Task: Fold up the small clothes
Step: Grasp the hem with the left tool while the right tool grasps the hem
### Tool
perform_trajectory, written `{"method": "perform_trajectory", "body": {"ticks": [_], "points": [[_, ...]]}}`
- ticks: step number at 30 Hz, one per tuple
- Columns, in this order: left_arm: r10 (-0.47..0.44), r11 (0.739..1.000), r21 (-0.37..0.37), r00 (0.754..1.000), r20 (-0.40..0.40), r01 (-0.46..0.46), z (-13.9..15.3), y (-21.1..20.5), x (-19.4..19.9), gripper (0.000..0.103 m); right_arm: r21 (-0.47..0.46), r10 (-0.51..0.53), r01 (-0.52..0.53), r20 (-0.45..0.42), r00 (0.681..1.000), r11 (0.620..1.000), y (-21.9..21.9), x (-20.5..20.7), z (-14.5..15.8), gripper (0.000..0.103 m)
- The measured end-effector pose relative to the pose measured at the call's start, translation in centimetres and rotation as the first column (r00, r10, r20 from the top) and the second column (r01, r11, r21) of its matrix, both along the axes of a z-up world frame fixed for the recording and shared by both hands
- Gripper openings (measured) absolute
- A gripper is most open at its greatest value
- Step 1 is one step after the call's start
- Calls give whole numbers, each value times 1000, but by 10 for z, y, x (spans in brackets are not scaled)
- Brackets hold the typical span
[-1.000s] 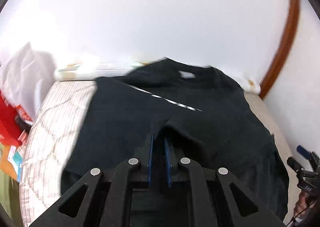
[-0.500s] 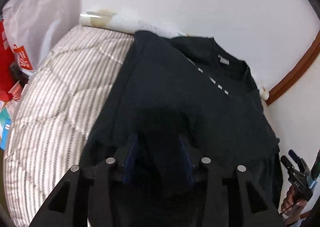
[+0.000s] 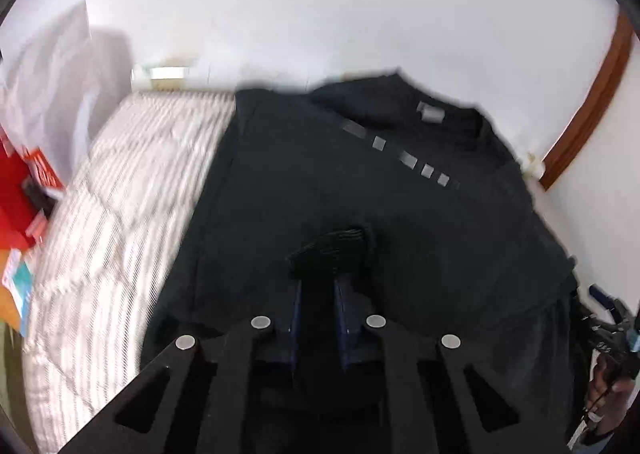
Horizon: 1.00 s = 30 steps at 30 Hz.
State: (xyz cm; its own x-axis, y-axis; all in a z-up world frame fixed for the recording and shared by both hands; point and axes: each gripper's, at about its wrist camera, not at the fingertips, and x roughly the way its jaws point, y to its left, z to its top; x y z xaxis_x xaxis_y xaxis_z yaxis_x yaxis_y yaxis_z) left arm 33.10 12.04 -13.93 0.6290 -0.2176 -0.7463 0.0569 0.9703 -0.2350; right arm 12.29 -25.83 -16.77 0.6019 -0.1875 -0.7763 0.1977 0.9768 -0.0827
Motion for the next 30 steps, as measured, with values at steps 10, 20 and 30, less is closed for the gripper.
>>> {"method": "perform_trajectory", "body": {"ticks": [10,20,30], "points": [[28,1000,8,997,76,-29,29,10,12,13,334,-81,76,1,997,940,-45,17,-19,61],[25,1000,2,988,155,-25,54,13,16,13,408,-162,138,26,986,903,-68,38,-33,8],[48,997,58,999,17,-49,8,23,30,14,300,-161,147,21,987,942,-65,32,-20,27]]}}
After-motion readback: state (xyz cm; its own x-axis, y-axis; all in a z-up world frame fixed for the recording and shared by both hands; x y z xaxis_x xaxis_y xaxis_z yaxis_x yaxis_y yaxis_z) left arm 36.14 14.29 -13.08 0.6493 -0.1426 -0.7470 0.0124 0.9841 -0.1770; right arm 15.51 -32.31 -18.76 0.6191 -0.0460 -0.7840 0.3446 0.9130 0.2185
